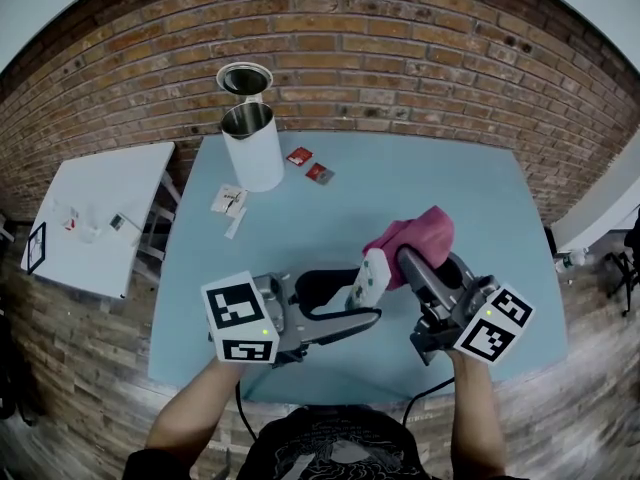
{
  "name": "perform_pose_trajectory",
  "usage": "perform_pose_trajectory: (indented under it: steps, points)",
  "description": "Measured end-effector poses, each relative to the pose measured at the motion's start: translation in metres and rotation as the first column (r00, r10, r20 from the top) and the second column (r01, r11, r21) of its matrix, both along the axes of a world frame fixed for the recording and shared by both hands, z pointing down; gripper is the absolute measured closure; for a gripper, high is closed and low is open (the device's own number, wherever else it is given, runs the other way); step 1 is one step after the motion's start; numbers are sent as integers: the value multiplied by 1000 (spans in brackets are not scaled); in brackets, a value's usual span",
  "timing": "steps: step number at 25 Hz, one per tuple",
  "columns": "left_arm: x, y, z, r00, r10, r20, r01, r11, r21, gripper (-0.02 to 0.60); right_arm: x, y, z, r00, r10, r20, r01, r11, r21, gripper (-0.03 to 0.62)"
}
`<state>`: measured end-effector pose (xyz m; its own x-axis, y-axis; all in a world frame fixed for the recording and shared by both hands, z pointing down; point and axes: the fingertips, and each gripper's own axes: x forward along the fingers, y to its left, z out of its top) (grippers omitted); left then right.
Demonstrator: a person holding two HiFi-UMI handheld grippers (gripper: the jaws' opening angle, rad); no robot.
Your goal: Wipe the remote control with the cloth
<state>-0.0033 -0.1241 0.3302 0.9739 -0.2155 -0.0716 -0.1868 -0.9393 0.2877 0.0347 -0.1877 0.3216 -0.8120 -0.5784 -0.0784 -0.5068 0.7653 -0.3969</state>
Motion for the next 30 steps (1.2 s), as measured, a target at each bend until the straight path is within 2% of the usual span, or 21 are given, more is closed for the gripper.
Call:
perform_pose_trajectory:
  steps: [2,4,7,10,12,15,18,24,30]
  points:
    - [-11,-8,-14,995,-12,-102,7,999,-49,342,-2,3,12,1000,1,-22,-1,1000,-14,530]
    - [-25,-17,-27,975,-19,-220,-5,994,-106,342,-11,9,25,998,-18,-60,17,1000,-22,530]
    - [-48,-29,-44,917,-34,-398,-43,982,-183,342,-33,23,43,988,-78,-130,75,997,-22,530]
    - [-63,-37,-54,869,-39,-493,-81,972,-219,342,-56,39,58,967,-151,-203,152,988,-10,530]
    - [-66,-38,-57,852,-33,-522,-103,968,-229,342,-70,51,66,940,-201,-274,214,977,18,530]
    - [-68,-38,-59,830,-25,-556,-133,961,-241,342,-88,68,80,882,-255,-397,305,950,67,530]
    - [-68,-38,-59,826,-15,-564,-152,957,-248,342,-98,76,88,839,-273,-471,353,931,89,530]
    - [-61,-32,-53,839,46,-542,-215,943,-253,342,-100,74,83,808,-250,-534,360,926,112,530]
    - [-52,-21,-47,857,106,-503,-259,935,-244,342,-94,67,78,801,-217,-559,345,929,134,530]
